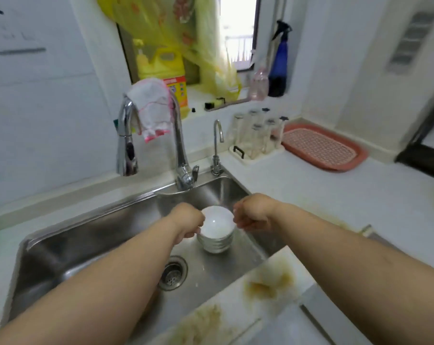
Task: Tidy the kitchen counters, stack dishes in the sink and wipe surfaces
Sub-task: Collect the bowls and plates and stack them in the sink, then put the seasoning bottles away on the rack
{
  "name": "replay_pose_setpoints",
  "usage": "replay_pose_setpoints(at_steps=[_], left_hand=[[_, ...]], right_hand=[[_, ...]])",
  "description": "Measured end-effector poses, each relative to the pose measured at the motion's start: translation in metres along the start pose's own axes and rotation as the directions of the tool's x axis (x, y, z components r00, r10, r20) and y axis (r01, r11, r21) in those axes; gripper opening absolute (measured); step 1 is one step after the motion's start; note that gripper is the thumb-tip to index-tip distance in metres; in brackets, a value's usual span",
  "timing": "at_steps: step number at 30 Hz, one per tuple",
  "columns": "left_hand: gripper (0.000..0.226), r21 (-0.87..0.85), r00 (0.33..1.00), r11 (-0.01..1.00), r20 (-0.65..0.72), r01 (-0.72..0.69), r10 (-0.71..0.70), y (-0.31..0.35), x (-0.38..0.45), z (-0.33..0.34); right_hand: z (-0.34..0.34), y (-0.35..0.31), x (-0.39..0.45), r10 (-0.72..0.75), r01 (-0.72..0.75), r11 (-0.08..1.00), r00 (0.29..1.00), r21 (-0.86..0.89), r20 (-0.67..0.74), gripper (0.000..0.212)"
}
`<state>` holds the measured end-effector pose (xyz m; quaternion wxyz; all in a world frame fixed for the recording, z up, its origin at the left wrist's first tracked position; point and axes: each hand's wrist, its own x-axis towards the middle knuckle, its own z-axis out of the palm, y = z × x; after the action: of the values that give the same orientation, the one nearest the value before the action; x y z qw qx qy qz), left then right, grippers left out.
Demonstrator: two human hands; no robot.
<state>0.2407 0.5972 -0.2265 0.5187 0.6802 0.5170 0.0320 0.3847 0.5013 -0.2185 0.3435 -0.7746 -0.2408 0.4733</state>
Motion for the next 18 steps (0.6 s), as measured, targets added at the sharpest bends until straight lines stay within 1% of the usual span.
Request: replay_pose_setpoints(at_steps=[1, 2, 3, 5, 6, 7, 8, 11, 13, 14, 16, 18], left_hand=[[0.01, 0.01, 0.999, 0.999, 0.036, -0.04, 0.039, 0.019, -0.006, 0.022], [0.011, 0.017, 0.997, 0.998, 0.053, -0.066, 0.065, 0.03, -0.01, 0.032], [0.014, 0.033, 0.988, 0.993, 0.107, -0.112, 0.108, 0.052, -0.02, 0.062], [0.023, 0.073, 0.971, 0.979, 0.161, -0.19, 0.176, 0.081, -0.038, 0.109], [0.023, 0.088, 0.96, 0.971, 0.195, -0.221, 0.201, 0.093, -0.051, 0.135], [0.022, 0.088, 0.942, 0.964, 0.254, -0.249, 0.22, 0.109, -0.071, 0.176], [0.019, 0.089, 0.931, 0.958, 0.279, -0.271, 0.237, 0.115, -0.084, 0.197], [0.018, 0.124, 0.851, 0.911, 0.423, -0.394, 0.311, 0.143, -0.145, 0.3], [0.016, 0.121, 0.799, 0.879, 0.487, -0.461, 0.353, 0.157, -0.185, 0.358], [0.016, 0.114, 0.773, 0.866, 0.517, -0.487, 0.367, 0.163, -0.204, 0.384], [0.019, 0.117, 0.715, 0.843, 0.598, -0.526, 0.363, 0.172, -0.248, 0.441], [0.022, 0.125, 0.661, 0.815, 0.659, -0.566, 0.359, 0.175, -0.282, 0.48]], right_hand=[[-0.024, 0.014, -0.014, -0.002, 0.004, 1.0, 0.999, 0.026, -0.043, 0.011], [-0.036, 0.02, -0.023, -0.002, 0.004, 0.999, 0.998, 0.048, -0.056, 0.01], [-0.065, 0.041, -0.045, 0.005, 0.004, 0.997, 0.994, 0.078, -0.113, 0.01], [-0.107, 0.075, -0.079, 0.034, -0.01, 0.991, 0.983, 0.131, -0.181, 0.014], [-0.126, 0.094, -0.098, 0.057, -0.02, 0.986, 0.974, 0.167, -0.218, 0.015], [-0.155, 0.126, -0.127, 0.08, -0.025, 0.981, 0.955, 0.191, -0.287, 0.015], [-0.17, 0.142, -0.141, 0.105, -0.037, 0.976, 0.944, 0.213, -0.314, 0.014], [-0.235, 0.22, -0.221, 0.202, -0.058, 0.946, 0.876, 0.319, -0.437, 0.013], [-0.268, 0.267, -0.272, 0.255, -0.047, 0.918, 0.829, 0.393, -0.497, 0.017], [-0.28, 0.288, -0.294, 0.283, -0.042, 0.902, 0.808, 0.429, -0.517, 0.016], [-0.303, 0.332, -0.344, 0.341, -0.033, 0.873, 0.753, 0.486, -0.563, 0.008], [-0.319, 0.367, -0.381, 0.388, -0.02, 0.846, 0.708, 0.532, -0.59, 0.01]])
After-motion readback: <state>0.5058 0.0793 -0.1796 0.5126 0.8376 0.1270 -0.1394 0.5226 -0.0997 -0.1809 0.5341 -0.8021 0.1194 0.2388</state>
